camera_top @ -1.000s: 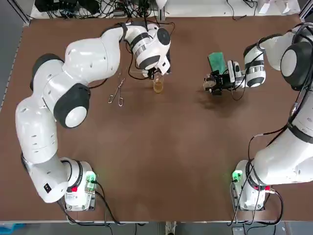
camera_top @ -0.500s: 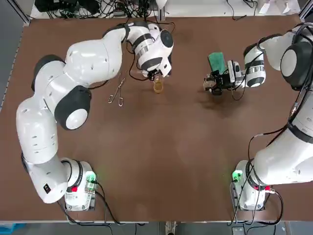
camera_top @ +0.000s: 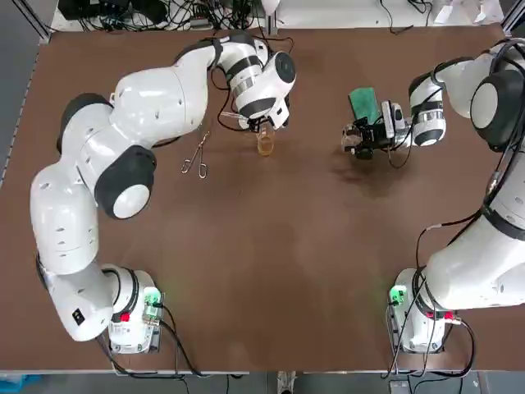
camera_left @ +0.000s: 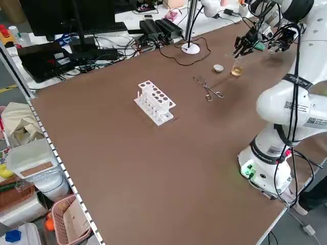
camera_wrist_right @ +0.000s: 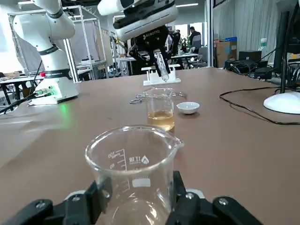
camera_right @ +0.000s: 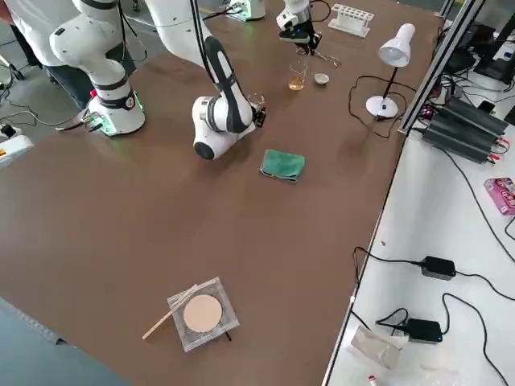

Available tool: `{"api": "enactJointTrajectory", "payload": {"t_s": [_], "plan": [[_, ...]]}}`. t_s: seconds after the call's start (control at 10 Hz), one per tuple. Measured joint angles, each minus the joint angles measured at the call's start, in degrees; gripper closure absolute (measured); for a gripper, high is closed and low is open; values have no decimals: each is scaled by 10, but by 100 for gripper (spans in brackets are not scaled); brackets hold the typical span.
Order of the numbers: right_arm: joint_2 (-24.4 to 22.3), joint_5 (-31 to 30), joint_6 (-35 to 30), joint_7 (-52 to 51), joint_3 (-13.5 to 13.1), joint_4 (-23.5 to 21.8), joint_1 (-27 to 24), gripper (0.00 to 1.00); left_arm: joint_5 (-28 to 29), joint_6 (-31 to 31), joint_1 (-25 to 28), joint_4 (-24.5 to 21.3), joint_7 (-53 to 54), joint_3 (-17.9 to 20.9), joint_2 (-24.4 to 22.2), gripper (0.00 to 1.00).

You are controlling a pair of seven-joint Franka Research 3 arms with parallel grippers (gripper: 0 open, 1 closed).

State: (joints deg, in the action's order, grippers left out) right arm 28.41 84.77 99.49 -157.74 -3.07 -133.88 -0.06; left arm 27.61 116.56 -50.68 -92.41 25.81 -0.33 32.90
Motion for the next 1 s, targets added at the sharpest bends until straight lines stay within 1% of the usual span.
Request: {"api": "enactJointTrajectory", "payload": {"t_s": [0.4, 1.0], "plan": [[0, 1, 0, 0, 0, 0, 0, 41, 0, -11, -6, 18, 0, 0, 15, 78], [0, 3, 0, 0, 0, 0, 0, 41, 0, -13, -6, 21, 0, 0, 17, 78]]}}
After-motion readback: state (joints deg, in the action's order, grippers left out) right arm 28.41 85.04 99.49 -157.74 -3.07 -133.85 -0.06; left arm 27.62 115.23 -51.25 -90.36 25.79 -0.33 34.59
